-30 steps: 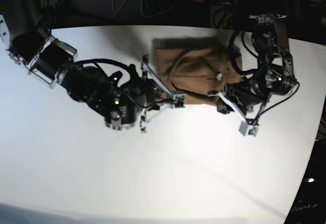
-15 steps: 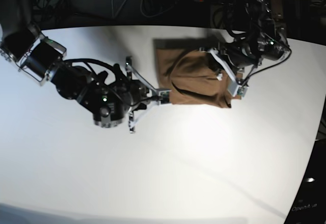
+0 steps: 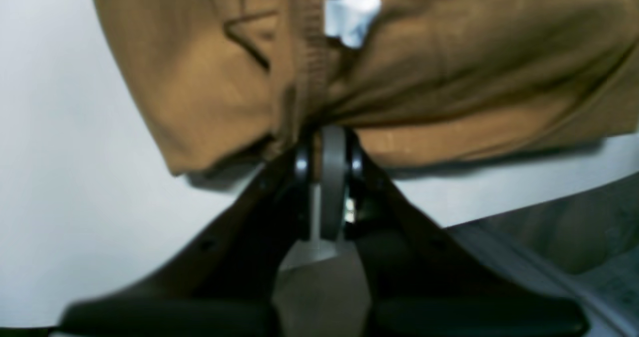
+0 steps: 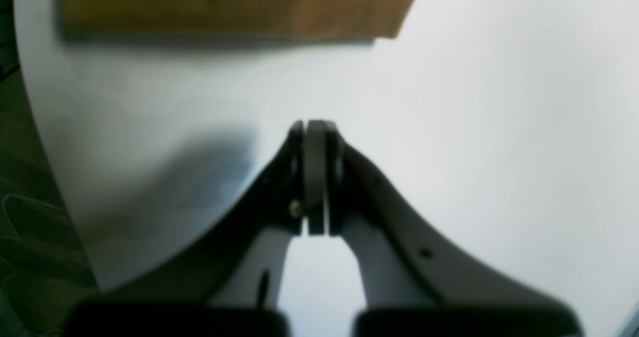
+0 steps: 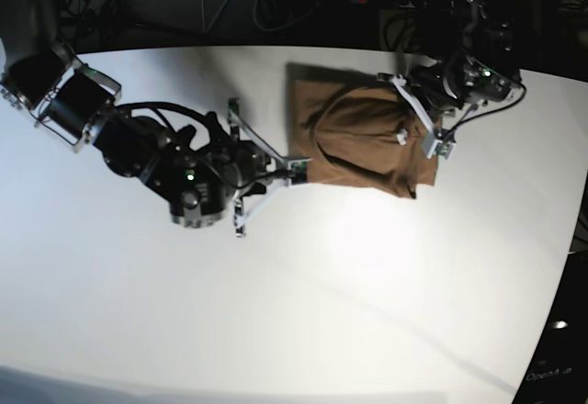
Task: Fold the T-shirt properly
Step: 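Grip the bundle's edges with both grippers and rotate it, then drag the tan bundle with both grippers toward the table's middle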
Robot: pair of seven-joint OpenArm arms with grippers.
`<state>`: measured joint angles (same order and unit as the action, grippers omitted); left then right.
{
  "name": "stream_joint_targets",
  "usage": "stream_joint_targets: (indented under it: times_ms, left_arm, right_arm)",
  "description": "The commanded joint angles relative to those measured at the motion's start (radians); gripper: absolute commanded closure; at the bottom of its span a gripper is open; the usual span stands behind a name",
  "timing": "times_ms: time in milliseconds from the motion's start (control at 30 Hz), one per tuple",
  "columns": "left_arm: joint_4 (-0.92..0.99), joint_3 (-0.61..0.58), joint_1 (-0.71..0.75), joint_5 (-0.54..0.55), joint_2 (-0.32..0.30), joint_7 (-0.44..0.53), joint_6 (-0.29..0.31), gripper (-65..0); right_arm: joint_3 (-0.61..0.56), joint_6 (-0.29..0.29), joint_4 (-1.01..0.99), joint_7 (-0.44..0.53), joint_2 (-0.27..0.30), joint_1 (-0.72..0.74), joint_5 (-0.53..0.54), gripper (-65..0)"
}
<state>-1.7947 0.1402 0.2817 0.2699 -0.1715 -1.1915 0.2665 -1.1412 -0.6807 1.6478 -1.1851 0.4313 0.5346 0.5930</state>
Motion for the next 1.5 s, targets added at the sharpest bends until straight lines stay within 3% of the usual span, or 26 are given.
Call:
stream_joint_targets:
  times_ms: [0, 233, 333, 600, 767, 967, 1133, 1300, 1467]
  left_arm:
    - [0.009, 0.000, -0.009, -0.030, -0.003, 0.002, 0.000, -2.2]
    - [0.190, -0.011, -0.080, -0.057, -0.001, 0.117, 0.000, -2.2]
    - [0.272, -0.034, -0.128, -0.057, -0.006, 0.160, 0.000, -2.2]
    - [0.372, -0.046, -0.246, -0.057, -0.012, 0.170, 0.000, -2.2]
    - [0.441, -0.047, -0.356, -0.057, -0.021, 0.170, 0.000, -2.2]
    - [0.516, -0.047, -0.442, -0.057, -0.018, 0.172, -0.002, -2.2]
    - [0.553, -0.050, -0.457, -0.057, -0.016, 0.197, -0.006, -2.2]
    - [0.565, -0.129, -0.457, -0.059, -0.026, 0.198, -0.008, -2.2]
    - [0.580, -0.135, -0.477, -0.090, -0.026, 0.198, -0.008, -2.2]
  right_arm:
    - [0.013, -0.006, 0.015, 0.009, 0.001, 0.032, 0.002, 0.0]
    - [0.013, -0.006, 0.015, 0.012, 0.001, 0.032, 0.002, 0.0]
    - [0.010, -0.006, 0.012, 0.055, 0.001, 0.031, 0.000, 0.0]
    - [0.005, -0.009, -0.018, 0.146, 0.001, 0.034, -0.012, 0.0]
    - [0.008, -0.017, -0.096, 0.185, -0.018, 0.025, -0.137, 0.0]
    - [0.010, -0.017, -0.228, 0.270, -0.030, -0.014, -0.379, 0.0]
    - [0.014, -0.017, -0.364, 0.366, -0.087, -0.012, -0.529, 0.0]
    - [0.014, -0.017, -0.476, 0.423, -0.165, -0.006, -0.652, 0.0]
    - [0.014, -0.017, -0.528, 0.431, -0.234, -0.005, -0.698, 0.0]
